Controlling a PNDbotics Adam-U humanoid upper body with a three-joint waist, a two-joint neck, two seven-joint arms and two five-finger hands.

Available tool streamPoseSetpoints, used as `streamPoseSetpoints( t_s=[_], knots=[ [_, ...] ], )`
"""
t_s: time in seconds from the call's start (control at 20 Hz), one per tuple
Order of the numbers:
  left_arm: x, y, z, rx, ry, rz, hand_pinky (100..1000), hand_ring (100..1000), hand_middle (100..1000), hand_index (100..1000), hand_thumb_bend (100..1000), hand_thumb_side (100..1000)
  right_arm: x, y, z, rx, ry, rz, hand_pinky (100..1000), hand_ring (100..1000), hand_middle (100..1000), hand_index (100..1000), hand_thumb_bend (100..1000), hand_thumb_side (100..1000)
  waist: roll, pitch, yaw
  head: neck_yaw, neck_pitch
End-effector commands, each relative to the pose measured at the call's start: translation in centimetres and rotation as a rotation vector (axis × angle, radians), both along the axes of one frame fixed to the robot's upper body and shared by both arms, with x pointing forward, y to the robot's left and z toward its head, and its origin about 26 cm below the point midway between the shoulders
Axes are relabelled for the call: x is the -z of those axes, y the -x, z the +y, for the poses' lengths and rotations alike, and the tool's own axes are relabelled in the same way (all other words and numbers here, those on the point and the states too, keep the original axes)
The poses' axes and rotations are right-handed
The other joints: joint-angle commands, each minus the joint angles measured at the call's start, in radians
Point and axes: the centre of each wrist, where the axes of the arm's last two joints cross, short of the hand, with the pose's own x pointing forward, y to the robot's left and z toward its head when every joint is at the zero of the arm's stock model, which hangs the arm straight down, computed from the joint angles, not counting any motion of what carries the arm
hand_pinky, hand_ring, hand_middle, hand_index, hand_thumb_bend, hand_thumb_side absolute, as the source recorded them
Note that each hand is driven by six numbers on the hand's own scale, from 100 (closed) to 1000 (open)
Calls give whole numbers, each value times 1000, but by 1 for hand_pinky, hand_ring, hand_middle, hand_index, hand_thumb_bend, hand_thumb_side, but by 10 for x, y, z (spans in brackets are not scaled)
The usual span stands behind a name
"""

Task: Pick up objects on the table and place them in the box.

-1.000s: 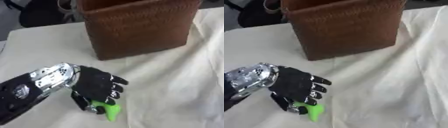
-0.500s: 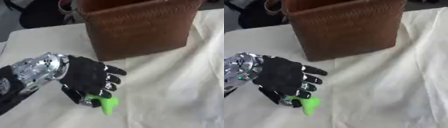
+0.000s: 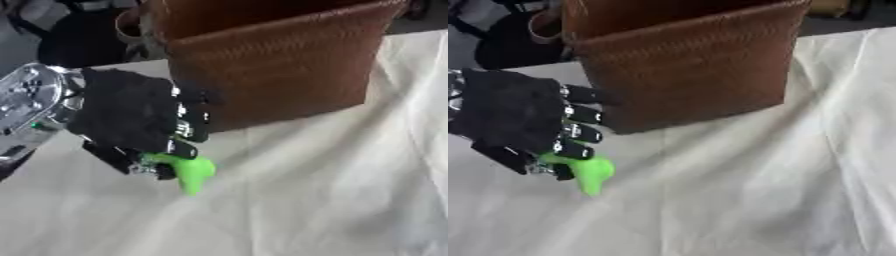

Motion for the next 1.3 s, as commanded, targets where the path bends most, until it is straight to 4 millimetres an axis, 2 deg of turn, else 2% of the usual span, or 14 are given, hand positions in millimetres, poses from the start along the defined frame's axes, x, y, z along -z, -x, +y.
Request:
streamPoseSetpoints(
  t_s=[0.05, 0.3, 0.55, 0.8, 1.2, 1.25, 1.3],
  knots=[
    [-22, 8, 12, -28, 42, -78, 973, 791, 472, 622, 172, 333, -6, 2, -5, 11, 10, -19, 684, 621, 687, 591, 100, 1000, -3, -29, 2, -4, -21],
    [-41, 13, 25, -76, 177, -144, 992, 804, 474, 625, 172, 319, -6, 2, -6, 15, 8, -18, 683, 622, 687, 590, 100, 1000, -1, -32, -3, 4, -21],
    [-60, 12, 35, -122, 321, -186, 992, 806, 471, 626, 118, 318, -5, 2, -6, 14, 11, -15, 683, 623, 686, 590, 100, 1000, 1, -36, -5, 11, -30],
    [-77, -1, 44, -177, 481, -192, 990, 802, 468, 627, 119, 297, -4, 3, -6, 10, 15, -8, 682, 623, 685, 590, 100, 1000, 5, -43, -18, 20, -44],
    [-99, -22, 44, -233, 642, -229, 985, 792, 464, 625, 123, 287, -3, 3, -5, -2, 24, 3, 681, 623, 685, 591, 100, 1000, 13, -48, -25, 25, -67],
    [-103, -25, 45, -242, 661, -236, 983, 791, 463, 625, 100, 212, -3, 3, -5, -5, 26, 5, 681, 623, 684, 591, 100, 1000, 14, -49, -25, 25, -70],
    [-106, -28, 47, -254, 683, -245, 981, 791, 461, 623, 122, 284, -3, 3, -4, -7, 28, 6, 680, 623, 684, 591, 100, 1000, 15, -50, -26, 25, -81]
  ],
)
